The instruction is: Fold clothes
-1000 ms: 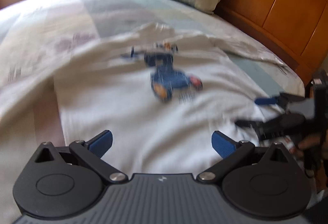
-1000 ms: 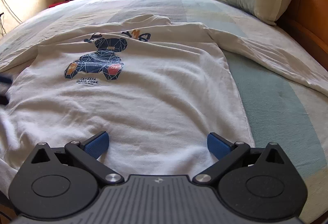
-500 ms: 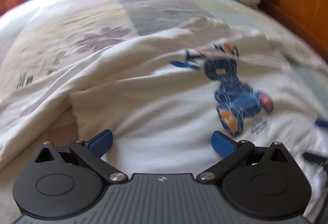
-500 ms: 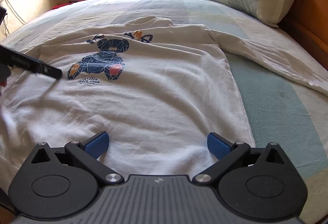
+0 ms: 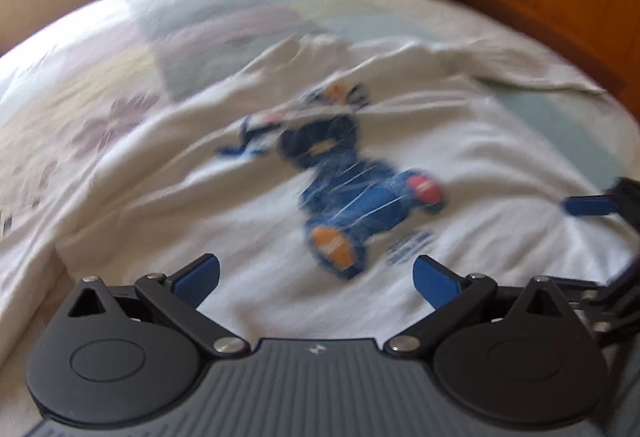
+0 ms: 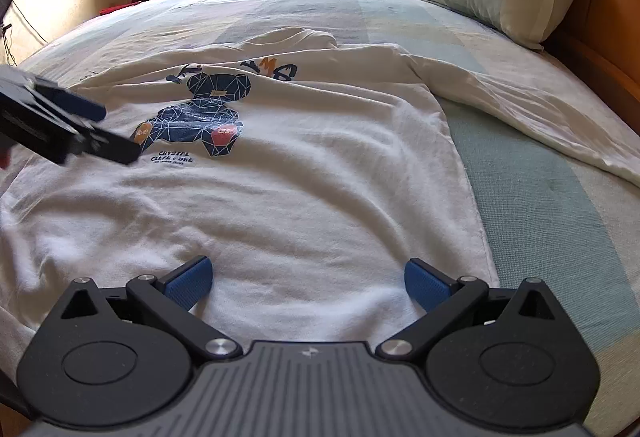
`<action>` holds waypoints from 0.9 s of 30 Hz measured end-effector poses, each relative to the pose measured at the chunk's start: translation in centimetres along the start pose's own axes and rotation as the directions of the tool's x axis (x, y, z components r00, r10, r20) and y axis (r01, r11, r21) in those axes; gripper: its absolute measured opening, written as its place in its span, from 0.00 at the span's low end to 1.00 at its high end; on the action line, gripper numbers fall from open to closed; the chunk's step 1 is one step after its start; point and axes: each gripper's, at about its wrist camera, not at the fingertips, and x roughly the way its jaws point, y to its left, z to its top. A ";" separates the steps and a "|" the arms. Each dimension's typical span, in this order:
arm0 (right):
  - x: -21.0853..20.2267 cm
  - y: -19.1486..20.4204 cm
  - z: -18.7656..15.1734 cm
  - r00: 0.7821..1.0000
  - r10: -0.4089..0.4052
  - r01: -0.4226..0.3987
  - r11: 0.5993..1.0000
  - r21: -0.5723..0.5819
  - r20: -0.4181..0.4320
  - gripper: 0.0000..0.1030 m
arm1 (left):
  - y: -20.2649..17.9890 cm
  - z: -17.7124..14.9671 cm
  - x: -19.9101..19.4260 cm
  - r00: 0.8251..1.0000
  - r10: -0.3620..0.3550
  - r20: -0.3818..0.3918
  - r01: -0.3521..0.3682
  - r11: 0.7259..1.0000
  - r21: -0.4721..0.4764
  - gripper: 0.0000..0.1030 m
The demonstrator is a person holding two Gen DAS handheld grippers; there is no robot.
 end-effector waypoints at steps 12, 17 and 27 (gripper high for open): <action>0.1 -0.1 0.1 1.000 0.000 0.000 1.000 -0.004 0.000 1.00 | 0.0 0.5 -4.9 0.996 -0.016 0.090 0.021 0.998 -0.054 0.99; 0.0 0.0 0.2 1.000 0.000 0.000 1.000 -0.006 -0.010 1.00 | -2.5 -3.3 -4.8 0.992 -0.125 0.018 0.126 0.992 -0.013 0.99; -0.7 0.2 0.0 0.999 -0.008 0.008 1.000 -0.006 -0.040 1.00 | -2.6 -8.6 -6.2 1.000 -0.007 -0.021 0.007 1.000 0.019 0.99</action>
